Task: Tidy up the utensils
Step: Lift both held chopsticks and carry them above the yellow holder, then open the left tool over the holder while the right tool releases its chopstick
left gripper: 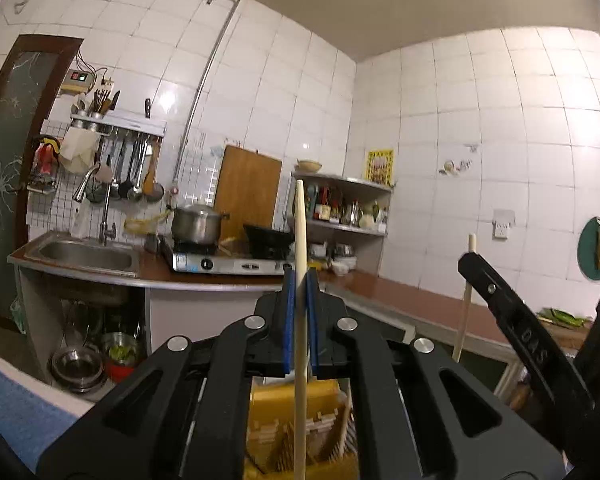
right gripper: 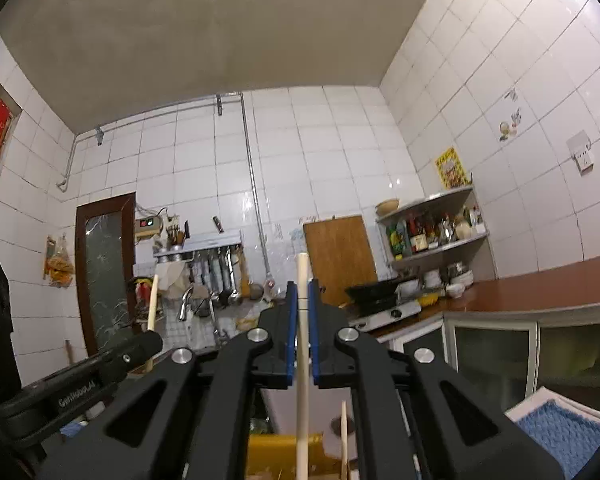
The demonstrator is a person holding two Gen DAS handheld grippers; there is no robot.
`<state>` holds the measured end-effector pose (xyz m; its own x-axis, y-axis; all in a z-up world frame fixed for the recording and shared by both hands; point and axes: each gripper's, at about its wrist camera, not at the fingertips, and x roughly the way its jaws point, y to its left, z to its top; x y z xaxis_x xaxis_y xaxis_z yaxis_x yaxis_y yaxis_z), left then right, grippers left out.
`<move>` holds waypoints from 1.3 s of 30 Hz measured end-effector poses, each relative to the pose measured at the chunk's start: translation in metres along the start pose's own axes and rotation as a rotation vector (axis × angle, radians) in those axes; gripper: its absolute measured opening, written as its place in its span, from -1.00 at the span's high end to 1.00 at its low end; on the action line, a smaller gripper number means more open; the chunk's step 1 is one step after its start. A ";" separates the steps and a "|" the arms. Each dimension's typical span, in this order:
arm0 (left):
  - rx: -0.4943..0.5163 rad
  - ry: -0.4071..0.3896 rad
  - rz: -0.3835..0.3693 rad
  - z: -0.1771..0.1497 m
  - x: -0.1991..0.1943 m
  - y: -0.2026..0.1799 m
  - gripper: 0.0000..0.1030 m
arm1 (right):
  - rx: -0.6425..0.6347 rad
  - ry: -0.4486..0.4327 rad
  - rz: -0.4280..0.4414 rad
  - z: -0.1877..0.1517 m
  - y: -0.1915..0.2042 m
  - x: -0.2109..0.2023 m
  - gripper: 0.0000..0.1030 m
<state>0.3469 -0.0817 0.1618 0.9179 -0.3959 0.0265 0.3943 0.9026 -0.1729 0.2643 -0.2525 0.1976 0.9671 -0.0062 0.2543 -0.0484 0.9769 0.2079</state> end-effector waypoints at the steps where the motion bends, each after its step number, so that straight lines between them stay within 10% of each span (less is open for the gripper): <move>1: 0.000 -0.009 0.002 0.000 0.005 0.000 0.91 | 0.001 -0.007 -0.008 -0.001 -0.002 0.006 0.89; 12: 0.009 -0.002 0.048 -0.027 0.057 0.012 0.92 | -0.019 -0.088 -0.097 -0.018 -0.002 0.040 0.89; 39: 0.062 0.161 0.068 -0.067 0.027 0.023 0.91 | -0.088 0.233 -0.029 -0.092 -0.028 0.022 0.89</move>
<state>0.3773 -0.0830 0.0923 0.9256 -0.3509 -0.1417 0.3379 0.9350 -0.1076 0.3099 -0.2604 0.1102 0.9997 0.0051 0.0229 -0.0079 0.9919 0.1264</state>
